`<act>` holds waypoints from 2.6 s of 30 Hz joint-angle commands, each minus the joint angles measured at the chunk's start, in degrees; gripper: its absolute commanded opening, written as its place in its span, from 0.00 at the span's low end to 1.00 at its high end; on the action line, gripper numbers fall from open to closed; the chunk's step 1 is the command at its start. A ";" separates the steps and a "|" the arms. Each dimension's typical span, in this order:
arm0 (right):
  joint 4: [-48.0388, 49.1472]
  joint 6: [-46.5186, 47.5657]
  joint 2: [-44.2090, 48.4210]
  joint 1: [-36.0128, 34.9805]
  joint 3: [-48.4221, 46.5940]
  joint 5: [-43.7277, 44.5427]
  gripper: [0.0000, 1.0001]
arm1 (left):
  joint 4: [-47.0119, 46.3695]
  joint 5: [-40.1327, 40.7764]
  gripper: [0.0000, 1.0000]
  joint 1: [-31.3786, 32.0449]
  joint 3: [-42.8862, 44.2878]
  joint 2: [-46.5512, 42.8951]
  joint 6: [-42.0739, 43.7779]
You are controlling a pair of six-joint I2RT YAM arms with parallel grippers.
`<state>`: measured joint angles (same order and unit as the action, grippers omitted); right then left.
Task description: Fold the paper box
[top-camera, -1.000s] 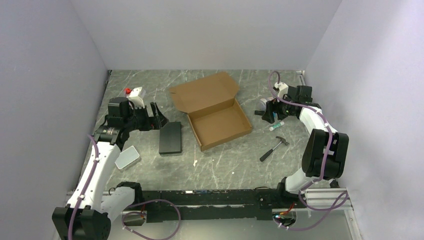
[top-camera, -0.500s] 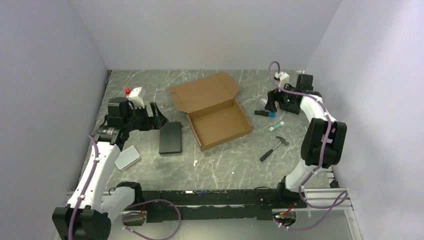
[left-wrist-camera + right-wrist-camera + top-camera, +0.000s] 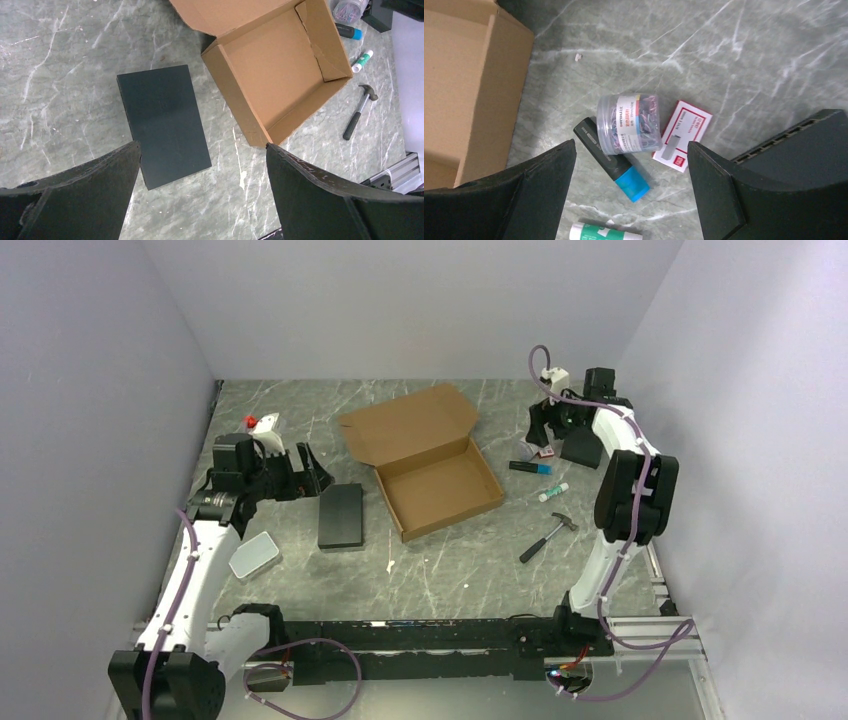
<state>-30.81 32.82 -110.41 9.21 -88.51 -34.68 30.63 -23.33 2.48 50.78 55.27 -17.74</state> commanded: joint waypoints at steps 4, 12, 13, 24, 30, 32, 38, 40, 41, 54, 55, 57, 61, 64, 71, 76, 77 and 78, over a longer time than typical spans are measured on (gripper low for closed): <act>-1.62 0.38 -2.63 -0.60 -1.78 1.52 0.87 | -3.08 -3.75 0.99 -2.03 -0.60 0.52 -0.80; -0.92 -0.33 -4.65 -0.73 -2.08 2.72 0.96 | -3.62 -5.11 1.00 -2.30 -0.77 1.05 -1.19; -0.92 -0.38 -4.82 -0.84 -2.17 2.69 0.99 | -3.65 -5.25 1.00 -2.30 -0.85 1.07 -1.22; -0.24 -1.60 -7.32 -1.77 -3.42 4.10 1.00 | -3.91 -5.78 0.99 -2.30 -0.95 1.07 -1.44; 0.39 -1.95 -7.58 -2.26 -3.37 4.27 1.00 | -3.99 -6.02 0.99 -3.84 -1.04 1.16 -1.52; 0.23 -2.13 -8.16 -2.42 -3.87 4.33 1.00 | -4.04 -6.03 0.99 -3.80 -1.05 1.16 -1.51; 0.72 -2.38 -8.75 -2.71 -3.90 4.85 1.00 | -4.07 -6.09 0.99 -3.89 -1.12 1.24 -1.60; 0.67 -2.58 -9.21 -2.80 -4.22 4.93 1.00 | -4.16 -6.20 1.00 -3.89 -1.13 1.25 -1.61; 0.60 -2.57 -9.29 -2.87 -4.36 5.04 1.00 | -4.16 -6.22 1.00 -4.02 -1.13 1.31 -1.60; 1.78 -3.23 -9.46 -3.24 -3.87 5.68 0.96 | -4.29 -6.54 0.99 -4.28 -1.10 1.29 -1.69; 1.92 -3.25 -9.39 -3.29 -3.82 5.77 0.95 | -4.30 -6.57 0.99 -4.27 -1.18 1.25 -1.71; 2.11 -3.36 -9.41 -3.27 -3.65 5.90 0.95 | -4.35 -6.55 1.00 -4.25 -1.21 1.30 -1.77; 2.37 -3.44 -9.40 -3.41 -3.60 5.94 0.94 | -4.40 -6.70 1.00 -4.35 -1.21 1.32 -1.77; 2.67 -3.61 -9.25 -3.41 -3.43 6.13 0.93 | -4.44 -6.73 0.99 -4.34 -1.21 1.25 -1.81; 2.95 -3.72 -9.47 -3.41 -3.25 6.49 0.92 | -4.44 -6.97 1.00 -4.49 -1.22 1.25 -1.86; 3.03 -3.81 -9.44 -3.41 -3.16 6.51 0.91 | -4.49 -7.07 1.00 -4.58 -1.30 1.25 -1.92; 3.03 -3.80 -9.44 -3.41 -3.16 6.62 0.91 | -4.52 -7.14 1.00 -4.62 -1.30 1.28 -1.95; 3.11 -3.77 -9.45 -3.41 -3.12 6.63 0.90 | -4.57 -7.20 0.99 -4.65 -1.30 1.33 -1.95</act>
<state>-29.41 29.67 -120.05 6.00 -90.28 -28.53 28.05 -28.71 -1.74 49.82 56.53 -19.25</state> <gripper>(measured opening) 0.912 0.994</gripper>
